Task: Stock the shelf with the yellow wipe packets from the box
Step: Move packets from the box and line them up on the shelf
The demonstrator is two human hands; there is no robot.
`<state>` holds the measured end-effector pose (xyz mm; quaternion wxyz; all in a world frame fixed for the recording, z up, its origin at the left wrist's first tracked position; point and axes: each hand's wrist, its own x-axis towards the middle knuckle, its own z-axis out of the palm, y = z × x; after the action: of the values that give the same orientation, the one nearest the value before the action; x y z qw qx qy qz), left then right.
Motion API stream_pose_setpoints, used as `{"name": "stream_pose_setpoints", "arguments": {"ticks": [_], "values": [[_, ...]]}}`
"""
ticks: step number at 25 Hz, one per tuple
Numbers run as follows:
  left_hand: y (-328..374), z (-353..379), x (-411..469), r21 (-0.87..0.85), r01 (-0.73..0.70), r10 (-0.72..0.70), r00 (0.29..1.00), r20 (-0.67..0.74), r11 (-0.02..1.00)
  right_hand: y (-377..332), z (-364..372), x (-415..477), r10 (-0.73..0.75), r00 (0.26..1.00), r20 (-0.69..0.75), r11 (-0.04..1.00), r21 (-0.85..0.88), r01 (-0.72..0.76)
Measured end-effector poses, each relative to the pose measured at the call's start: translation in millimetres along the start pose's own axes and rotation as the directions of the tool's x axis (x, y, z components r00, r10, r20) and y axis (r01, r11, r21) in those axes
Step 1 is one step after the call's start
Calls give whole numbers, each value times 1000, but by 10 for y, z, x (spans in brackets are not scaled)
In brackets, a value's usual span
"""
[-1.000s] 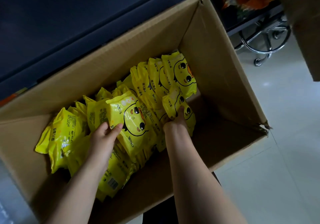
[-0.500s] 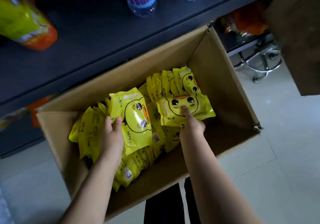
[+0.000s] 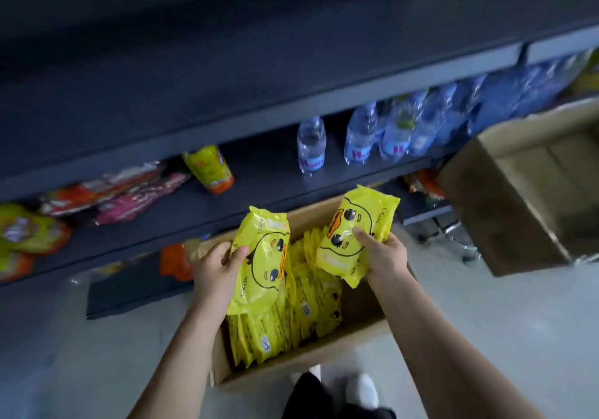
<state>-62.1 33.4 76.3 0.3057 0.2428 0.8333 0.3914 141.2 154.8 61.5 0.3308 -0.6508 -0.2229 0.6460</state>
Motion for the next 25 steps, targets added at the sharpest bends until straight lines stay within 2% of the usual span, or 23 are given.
{"name": "stream_pose_setpoints", "arguments": {"ticks": [6,10,13,21,25], "values": [[1021,-643,-830,-136,-179,159,976,-147,974,-1022,-192,-878,-216,947,237,958,-137,253],[1597,-1162,-1313,-92,-283,258,941,-221,955,-1661,-254,-1457,-351,874,336,878,-207,432],[2040,-1629,-1621,-16,-344,327,907,-265,939,-2081,-252,-1923,-451,792,410,817,-166,552],[2832,-2653,-1908,81,-478,477,820,-317,875,-2791,223,-2810,-562,622,546,713,-62,698],[3133,-3099,-1712,208,-523,562,785,-262,827,-3014,665,-3061,-597,586,548,688,-27,725]]}}
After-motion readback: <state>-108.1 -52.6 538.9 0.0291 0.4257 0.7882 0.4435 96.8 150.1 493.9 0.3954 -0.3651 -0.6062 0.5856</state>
